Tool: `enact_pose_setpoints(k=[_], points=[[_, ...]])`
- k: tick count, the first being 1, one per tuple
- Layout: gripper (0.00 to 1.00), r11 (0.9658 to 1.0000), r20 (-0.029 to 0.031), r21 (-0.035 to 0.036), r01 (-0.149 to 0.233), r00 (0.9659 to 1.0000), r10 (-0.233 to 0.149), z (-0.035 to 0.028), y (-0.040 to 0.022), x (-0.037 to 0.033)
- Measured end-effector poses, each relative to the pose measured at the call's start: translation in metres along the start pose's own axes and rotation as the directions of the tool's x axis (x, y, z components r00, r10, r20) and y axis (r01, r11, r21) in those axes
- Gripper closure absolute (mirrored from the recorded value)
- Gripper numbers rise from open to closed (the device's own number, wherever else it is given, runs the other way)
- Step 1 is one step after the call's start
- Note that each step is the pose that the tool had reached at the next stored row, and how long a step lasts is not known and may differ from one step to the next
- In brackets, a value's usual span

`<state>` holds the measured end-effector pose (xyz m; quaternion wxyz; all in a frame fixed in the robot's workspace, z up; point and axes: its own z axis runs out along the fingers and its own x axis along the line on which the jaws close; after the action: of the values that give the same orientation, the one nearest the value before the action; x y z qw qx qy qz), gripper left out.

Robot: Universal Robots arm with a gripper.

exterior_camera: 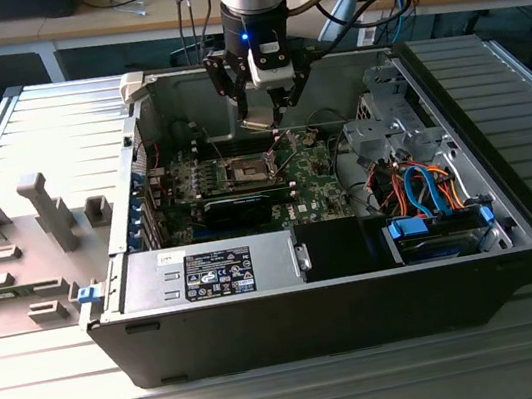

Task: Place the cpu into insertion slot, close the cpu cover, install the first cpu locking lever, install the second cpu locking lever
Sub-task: 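Place the cpu into insertion slot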

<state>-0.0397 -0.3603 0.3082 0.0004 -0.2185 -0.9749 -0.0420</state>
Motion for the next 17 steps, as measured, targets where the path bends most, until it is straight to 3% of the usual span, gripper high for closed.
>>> enact_pose_setpoints(k=[17], points=[[0.45, 0.9999, 0.0009, -0.0001, -0.011, 0.9999, 0.011, 0.0003, 0.0, 0.0]])
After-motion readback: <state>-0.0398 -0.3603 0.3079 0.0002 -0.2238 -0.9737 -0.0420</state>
